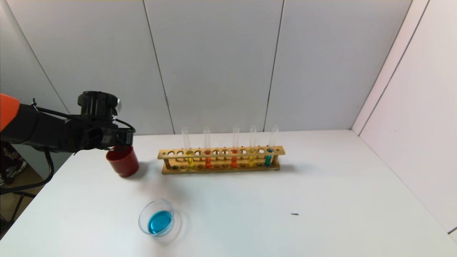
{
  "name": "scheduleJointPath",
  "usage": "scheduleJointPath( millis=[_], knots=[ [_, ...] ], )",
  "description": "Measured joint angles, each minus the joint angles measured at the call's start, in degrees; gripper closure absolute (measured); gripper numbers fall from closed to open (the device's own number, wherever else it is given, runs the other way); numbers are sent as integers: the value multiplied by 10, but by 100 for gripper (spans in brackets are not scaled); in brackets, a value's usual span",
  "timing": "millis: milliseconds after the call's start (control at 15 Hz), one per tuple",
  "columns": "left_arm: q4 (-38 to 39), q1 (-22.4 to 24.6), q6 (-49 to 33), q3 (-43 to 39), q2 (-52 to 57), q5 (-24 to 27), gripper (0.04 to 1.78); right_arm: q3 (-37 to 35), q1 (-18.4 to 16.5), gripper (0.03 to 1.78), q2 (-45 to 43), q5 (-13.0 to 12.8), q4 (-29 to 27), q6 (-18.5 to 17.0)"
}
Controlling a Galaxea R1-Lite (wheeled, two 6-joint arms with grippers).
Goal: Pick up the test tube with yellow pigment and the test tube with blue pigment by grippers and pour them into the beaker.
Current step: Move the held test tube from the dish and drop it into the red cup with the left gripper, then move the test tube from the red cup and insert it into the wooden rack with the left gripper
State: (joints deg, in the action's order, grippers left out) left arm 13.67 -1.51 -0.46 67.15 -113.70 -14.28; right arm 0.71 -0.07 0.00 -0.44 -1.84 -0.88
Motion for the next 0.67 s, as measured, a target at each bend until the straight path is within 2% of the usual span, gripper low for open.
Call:
scheduleJointPath(
  millis=[200, 333, 467, 667],
  knots=[
    [-1, -4, 0, -20, 17, 0, 37, 0, 0, 11, 0, 0, 0, 0],
    [0, -14, -2, -44, 40, -2, 18, 0, 0, 11, 0, 0, 0, 0],
    [1, -34, -7, -77, 74, -10, 8, 0, 0, 11, 0, 0, 0, 0],
    [3, -92, -51, -125, 124, -40, 7, 0, 0, 11, 0, 0, 0, 0]
  ],
)
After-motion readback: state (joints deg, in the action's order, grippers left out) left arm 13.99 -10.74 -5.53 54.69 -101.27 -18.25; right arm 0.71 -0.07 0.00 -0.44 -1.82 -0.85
